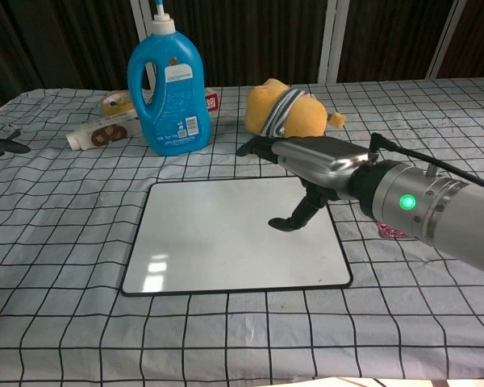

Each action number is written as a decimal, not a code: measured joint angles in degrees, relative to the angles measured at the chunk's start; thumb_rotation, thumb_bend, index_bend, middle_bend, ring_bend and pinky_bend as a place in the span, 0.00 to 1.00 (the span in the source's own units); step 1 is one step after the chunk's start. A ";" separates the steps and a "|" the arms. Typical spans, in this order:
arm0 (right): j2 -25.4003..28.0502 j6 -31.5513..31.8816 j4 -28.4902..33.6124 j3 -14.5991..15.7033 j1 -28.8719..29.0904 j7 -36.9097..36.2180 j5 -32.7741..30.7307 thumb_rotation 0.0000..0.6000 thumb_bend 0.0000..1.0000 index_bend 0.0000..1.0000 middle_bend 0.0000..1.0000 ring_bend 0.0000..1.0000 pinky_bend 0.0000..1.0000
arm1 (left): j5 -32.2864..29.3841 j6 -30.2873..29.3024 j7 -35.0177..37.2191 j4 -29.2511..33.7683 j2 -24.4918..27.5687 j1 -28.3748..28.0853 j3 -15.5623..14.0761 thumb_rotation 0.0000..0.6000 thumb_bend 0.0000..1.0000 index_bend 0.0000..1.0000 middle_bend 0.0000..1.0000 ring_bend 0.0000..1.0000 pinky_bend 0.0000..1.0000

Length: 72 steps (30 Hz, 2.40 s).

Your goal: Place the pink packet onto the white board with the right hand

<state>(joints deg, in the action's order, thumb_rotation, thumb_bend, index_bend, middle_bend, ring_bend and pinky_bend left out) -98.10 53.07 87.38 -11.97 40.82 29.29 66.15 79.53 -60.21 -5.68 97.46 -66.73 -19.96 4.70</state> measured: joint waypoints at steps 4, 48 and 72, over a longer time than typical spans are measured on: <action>0.19 -0.02 -0.18 0.02 0.30 0.11 -2.13 1.00 0.22 0.09 0.00 0.00 0.00 | -0.15 -0.73 -0.07 0.06 0.50 0.33 -0.79 1.00 0.37 0.00 0.00 0.00 0.00; 15.42 -2.85 -4.38 10.20 -6.52 -5.14 -6.39 1.00 0.22 0.35 0.00 0.00 0.00 | 18.12 -32.01 6.49 -22.47 -7.79 22.05 -12.98 1.00 0.37 0.00 0.00 0.00 0.00; 13.20 -0.20 2.94 4.75 -2.43 -0.73 -9.26 1.00 0.22 0.39 0.00 0.00 0.00 | 17.51 -31.06 7.73 -22.27 -7.04 22.24 -12.37 1.00 0.37 0.00 0.00 0.00 0.00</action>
<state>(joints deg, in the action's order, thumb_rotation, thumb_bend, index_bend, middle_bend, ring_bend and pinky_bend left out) -84.90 52.87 90.32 -7.22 38.39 28.56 56.89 97.04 -91.27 2.05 75.19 -73.77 2.28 -7.67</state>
